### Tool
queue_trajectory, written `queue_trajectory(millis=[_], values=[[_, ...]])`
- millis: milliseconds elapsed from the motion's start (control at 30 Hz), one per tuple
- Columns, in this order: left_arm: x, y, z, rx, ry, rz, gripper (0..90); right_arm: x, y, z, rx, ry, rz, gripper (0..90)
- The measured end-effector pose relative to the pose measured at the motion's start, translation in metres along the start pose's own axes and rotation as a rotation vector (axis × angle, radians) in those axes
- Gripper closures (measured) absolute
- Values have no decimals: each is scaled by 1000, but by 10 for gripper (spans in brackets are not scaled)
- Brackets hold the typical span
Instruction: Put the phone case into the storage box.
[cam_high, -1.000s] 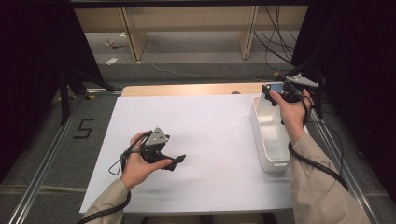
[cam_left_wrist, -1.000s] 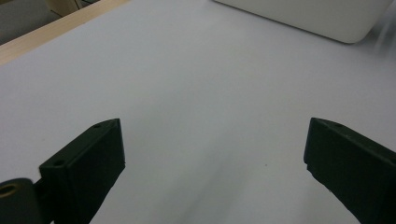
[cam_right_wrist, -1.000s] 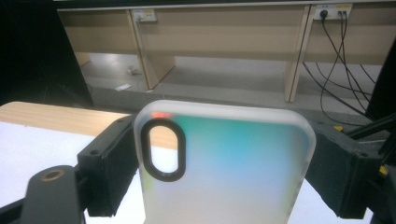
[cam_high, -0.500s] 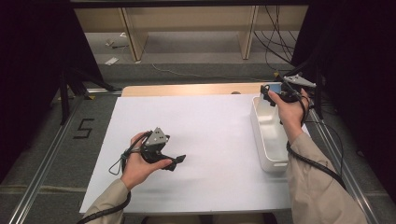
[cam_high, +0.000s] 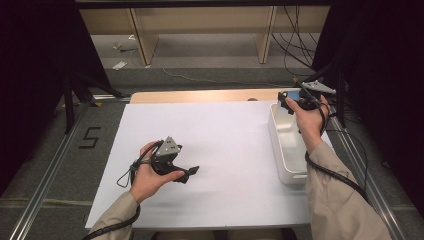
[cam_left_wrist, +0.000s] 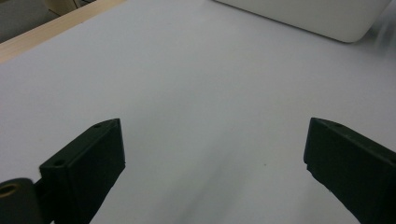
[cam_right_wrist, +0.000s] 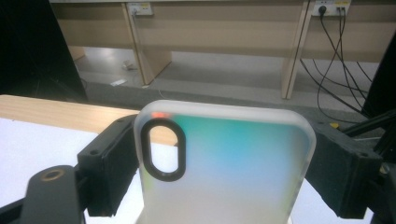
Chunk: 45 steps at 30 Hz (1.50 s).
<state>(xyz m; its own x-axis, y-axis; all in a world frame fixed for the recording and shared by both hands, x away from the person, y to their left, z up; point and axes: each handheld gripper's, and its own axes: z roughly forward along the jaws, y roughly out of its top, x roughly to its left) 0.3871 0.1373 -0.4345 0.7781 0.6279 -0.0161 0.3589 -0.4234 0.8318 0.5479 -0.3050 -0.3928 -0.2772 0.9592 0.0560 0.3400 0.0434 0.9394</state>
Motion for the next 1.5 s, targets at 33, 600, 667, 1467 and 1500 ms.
queue_trajectory(millis=[33, 600, 667, 1467, 1500], values=[[0, 0, 0, 0, 1, 0, 45, 0, 0, 0, 4, 0, -1, 182], [0, 0, 1, 2, -1, 2, 46, 0, -6, 6, 20, -13, -2, 181], [0, 0, 1, 2, -1, 1, 46, -1, -7, 7, 19, -14, -1, 181], [0, 0, 1, 6, -2, 3, 47, 0, -12, 14, 39, -21, -14, 181], [0, 0, 1, 6, -2, 3, 47, 0, -12, 15, 39, -23, -18, 181]])
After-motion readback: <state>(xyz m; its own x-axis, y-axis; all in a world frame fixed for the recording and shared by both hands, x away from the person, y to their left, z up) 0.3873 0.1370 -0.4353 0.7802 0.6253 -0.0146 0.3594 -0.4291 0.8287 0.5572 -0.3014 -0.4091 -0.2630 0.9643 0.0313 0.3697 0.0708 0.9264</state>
